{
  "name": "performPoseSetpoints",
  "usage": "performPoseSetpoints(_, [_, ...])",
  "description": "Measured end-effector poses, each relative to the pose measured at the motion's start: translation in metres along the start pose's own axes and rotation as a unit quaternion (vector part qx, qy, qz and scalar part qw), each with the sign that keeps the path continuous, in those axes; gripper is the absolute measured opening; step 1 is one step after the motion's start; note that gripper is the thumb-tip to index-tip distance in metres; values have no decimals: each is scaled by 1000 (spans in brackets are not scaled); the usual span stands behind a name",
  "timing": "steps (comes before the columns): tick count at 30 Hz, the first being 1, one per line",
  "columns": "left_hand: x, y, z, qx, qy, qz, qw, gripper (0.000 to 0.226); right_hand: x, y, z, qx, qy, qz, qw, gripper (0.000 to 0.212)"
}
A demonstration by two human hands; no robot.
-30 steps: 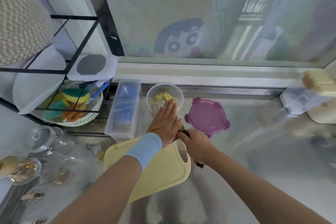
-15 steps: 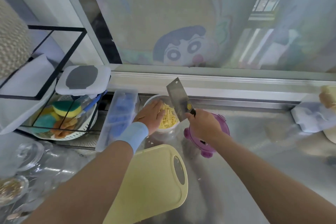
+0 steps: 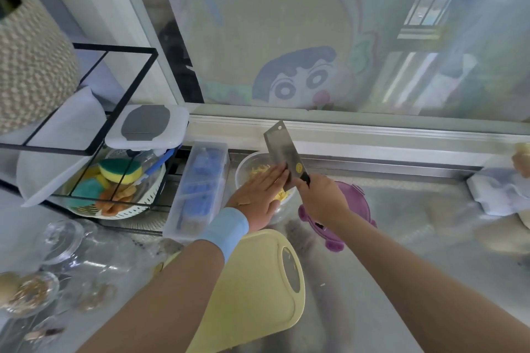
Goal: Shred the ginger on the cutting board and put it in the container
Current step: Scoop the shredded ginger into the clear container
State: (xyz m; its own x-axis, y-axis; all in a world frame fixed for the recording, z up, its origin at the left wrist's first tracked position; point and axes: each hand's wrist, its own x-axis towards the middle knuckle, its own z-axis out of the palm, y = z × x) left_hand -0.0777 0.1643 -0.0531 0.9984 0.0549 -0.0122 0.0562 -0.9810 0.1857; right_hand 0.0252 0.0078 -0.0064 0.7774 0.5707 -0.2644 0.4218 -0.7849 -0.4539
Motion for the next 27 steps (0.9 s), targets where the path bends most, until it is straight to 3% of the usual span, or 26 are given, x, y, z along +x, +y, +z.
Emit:
performPoseSetpoints(3, [-4,-13,1,38,-90,-79,992,58,-6,1,-3,10,3,26,1000,20])
performPoseSetpoints(5, [-13,-21,-5,-1,-98,-105,990,53,-11,4,-5,25,14,32,999,17])
performPoseSetpoints(8, [-36,-25,-23,-118,46,-167,978,39,-28,6,-4,8,41,5,999,26])
performPoseSetpoints(11, [-67,-24,-36,-198,181,-231,935,25,-60,13,1,-63,44,-15,997,28])
performPoseSetpoints(13, [-90,-23,-36,-214,238,-230,919,21,-81,26,12,-94,46,-38,994,30])
performPoseSetpoints(16, [-123,-11,-30,-204,260,-193,924,20,-112,46,39,-110,25,-67,991,28])
performPoseSetpoints(21, [-169,12,-7,-169,190,-142,957,21,-146,49,87,-182,-54,-148,971,26])
performPoseSetpoints(27, [-204,12,36,-142,-30,-192,970,31,-148,28,144,-209,-100,-195,953,35])
